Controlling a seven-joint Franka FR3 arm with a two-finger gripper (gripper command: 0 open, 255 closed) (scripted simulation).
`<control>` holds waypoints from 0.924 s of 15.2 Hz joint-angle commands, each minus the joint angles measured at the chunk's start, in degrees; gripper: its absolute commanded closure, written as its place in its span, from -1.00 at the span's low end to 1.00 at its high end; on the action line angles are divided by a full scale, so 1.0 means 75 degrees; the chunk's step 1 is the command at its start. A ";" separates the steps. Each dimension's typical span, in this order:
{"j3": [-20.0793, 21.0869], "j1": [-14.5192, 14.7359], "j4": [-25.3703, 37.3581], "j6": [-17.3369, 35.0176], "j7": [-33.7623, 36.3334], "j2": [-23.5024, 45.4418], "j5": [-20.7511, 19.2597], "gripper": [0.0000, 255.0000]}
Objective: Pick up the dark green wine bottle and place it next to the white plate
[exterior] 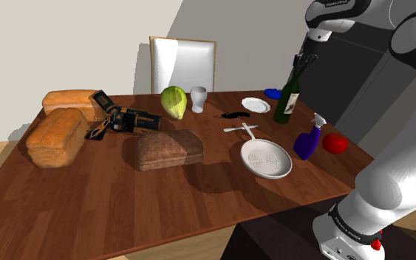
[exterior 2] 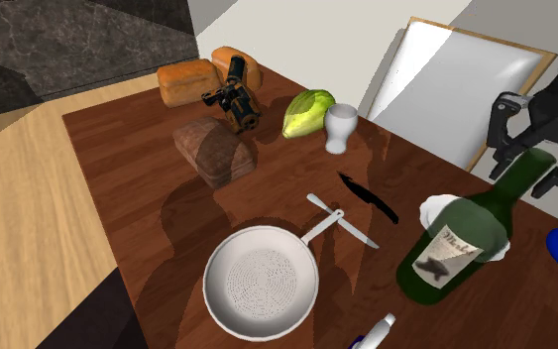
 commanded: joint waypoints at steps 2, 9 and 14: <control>0.0011 0.0009 -0.0233 0.0280 -0.0013 0.0040 0.0020 1.00; 0.0028 0.0014 -0.0835 0.0979 -0.0076 0.0145 0.0080 1.00; 0.0028 0.0014 -0.0835 0.0979 -0.0076 0.0145 0.0080 1.00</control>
